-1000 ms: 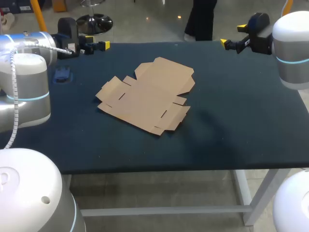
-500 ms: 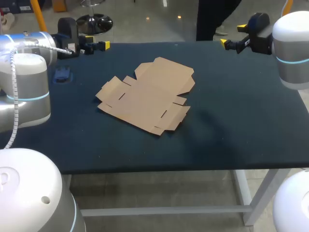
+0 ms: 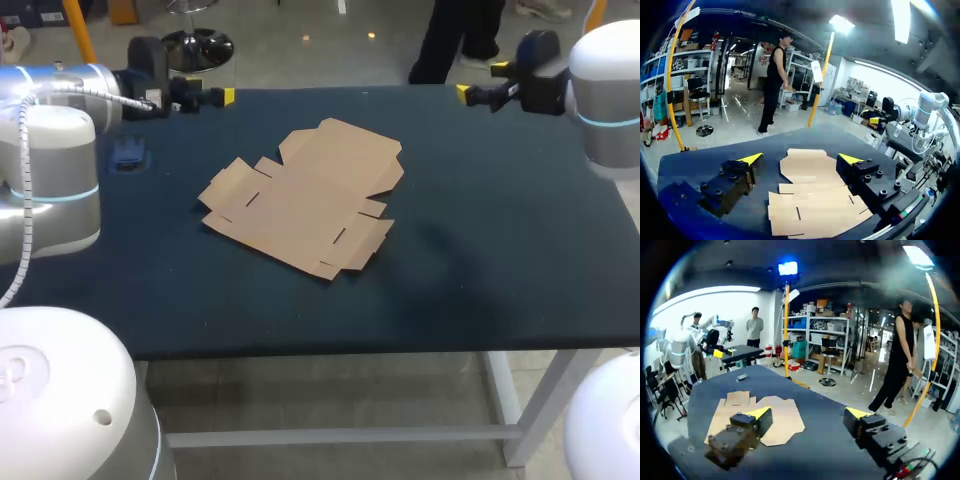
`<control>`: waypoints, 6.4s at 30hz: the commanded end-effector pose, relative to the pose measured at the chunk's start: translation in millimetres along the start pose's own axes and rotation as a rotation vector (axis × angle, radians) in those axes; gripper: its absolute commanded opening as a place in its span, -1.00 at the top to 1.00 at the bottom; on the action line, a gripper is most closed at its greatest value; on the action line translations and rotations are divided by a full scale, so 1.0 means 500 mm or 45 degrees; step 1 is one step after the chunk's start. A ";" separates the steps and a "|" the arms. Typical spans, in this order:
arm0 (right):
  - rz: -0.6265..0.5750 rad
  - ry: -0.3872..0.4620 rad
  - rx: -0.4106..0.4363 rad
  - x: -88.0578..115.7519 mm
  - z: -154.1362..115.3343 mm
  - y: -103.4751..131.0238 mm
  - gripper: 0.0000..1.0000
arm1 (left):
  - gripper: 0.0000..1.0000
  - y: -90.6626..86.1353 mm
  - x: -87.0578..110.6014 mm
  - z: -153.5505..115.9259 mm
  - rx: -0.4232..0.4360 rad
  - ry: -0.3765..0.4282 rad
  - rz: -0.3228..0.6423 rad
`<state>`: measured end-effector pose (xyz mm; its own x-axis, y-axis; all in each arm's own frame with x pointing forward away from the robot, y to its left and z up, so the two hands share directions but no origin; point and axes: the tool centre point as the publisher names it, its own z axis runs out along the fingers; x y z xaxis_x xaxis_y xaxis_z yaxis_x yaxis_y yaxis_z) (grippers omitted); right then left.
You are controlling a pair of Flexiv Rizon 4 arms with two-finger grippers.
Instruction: Assemble the packaging by folding the flat box into shape, placing the metal phone stand inside, and closing the box properly
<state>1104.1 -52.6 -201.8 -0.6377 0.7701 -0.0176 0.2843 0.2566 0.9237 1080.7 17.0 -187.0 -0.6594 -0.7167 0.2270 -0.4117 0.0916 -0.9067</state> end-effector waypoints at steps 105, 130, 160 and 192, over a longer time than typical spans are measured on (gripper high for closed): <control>1.089 0.321 0.991 0.166 -0.116 -0.230 -1.00 | -0.86 0.316 -0.178 0.112 -1.307 0.377 -0.377; 1.117 0.326 1.023 0.158 -0.117 -0.248 -1.00 | 1.00 0.362 -0.131 0.134 -1.398 0.439 -0.363; 1.121 0.354 1.038 0.147 -0.113 -0.267 -1.00 | 1.00 0.394 -0.007 0.031 -0.752 0.224 -0.848; 1.116 0.384 1.059 0.142 -0.098 -0.273 -1.00 | -0.90 0.368 -0.073 0.069 -1.323 0.393 -0.642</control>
<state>982.1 -60.4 -310.6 -0.1112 0.7344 0.6696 0.9936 0.0947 0.0612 1030.8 34.6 -370.6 -0.3468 -0.6707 0.6556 -0.9347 0.3052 -0.1821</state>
